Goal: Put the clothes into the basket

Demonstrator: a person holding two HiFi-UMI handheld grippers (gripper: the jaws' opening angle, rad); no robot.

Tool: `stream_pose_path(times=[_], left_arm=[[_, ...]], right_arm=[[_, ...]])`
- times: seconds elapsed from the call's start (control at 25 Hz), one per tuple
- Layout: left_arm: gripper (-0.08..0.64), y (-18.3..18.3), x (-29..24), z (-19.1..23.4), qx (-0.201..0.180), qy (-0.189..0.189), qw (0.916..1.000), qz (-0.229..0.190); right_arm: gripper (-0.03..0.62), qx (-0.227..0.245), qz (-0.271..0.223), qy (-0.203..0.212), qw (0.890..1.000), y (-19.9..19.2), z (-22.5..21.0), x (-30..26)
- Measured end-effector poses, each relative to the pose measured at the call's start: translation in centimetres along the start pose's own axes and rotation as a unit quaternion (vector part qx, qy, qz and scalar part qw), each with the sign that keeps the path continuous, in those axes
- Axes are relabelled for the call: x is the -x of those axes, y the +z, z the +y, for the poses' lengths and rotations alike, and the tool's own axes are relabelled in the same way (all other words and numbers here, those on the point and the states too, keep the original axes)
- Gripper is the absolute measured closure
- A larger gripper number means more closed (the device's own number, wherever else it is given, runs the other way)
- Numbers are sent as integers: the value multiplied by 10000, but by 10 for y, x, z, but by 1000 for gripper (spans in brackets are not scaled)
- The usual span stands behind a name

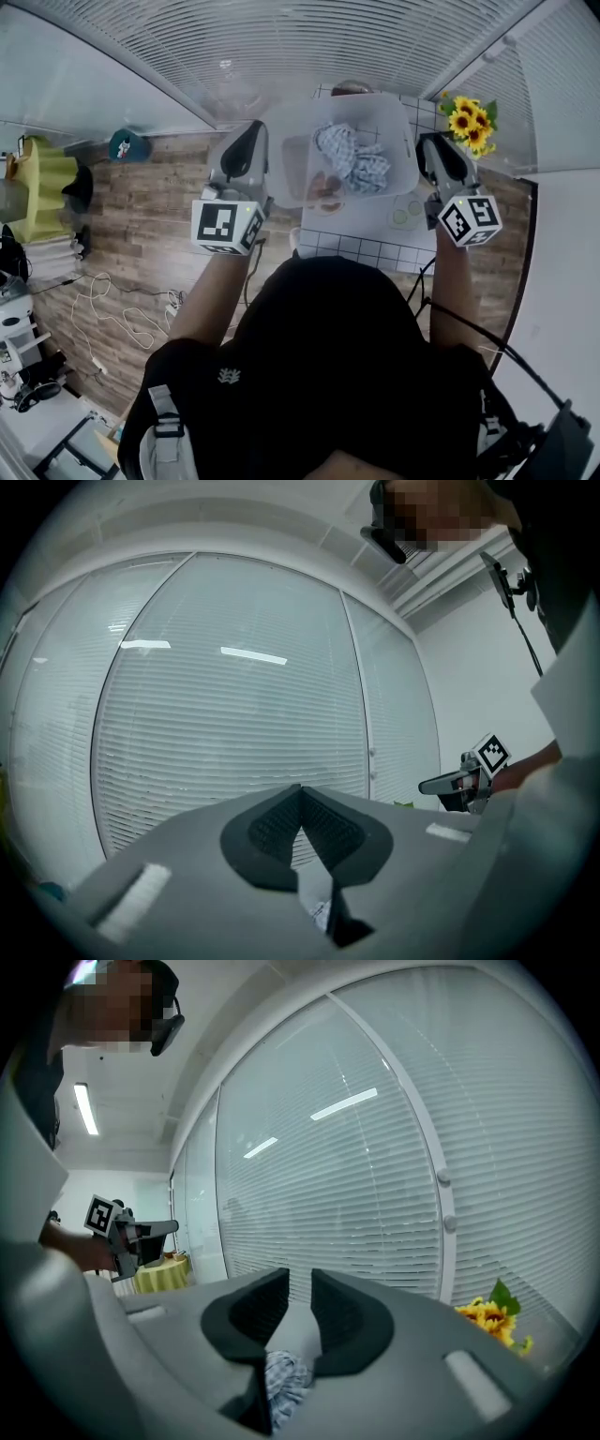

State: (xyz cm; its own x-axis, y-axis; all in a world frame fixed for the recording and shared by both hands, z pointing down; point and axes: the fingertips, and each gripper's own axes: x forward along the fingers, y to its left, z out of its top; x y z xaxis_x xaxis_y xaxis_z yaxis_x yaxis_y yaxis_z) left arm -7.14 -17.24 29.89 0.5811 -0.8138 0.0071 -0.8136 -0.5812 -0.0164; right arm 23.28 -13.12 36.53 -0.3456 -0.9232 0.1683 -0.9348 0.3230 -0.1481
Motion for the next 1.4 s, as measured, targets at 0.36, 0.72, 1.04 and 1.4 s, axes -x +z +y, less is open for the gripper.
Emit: stream_pose_path(times=[0.36, 0.72, 1.04, 1.4], left_arm=[[552, -7, 13, -18, 32, -90, 9999, 94], [552, -43, 24, -37, 67, -137, 9989, 436], [552, -30, 30, -37, -8, -22, 9998, 195], [552, -24, 38, -34, -14, 79, 9997, 217]], right_arm=[[558, 114, -373, -194, 9991, 5, 1, 34], [589, 136, -365, -159, 9991, -22, 4, 55], [591, 216, -225, -134, 9994, -35, 9, 61], [591, 248, -232, -149, 9993, -29, 9, 68]])
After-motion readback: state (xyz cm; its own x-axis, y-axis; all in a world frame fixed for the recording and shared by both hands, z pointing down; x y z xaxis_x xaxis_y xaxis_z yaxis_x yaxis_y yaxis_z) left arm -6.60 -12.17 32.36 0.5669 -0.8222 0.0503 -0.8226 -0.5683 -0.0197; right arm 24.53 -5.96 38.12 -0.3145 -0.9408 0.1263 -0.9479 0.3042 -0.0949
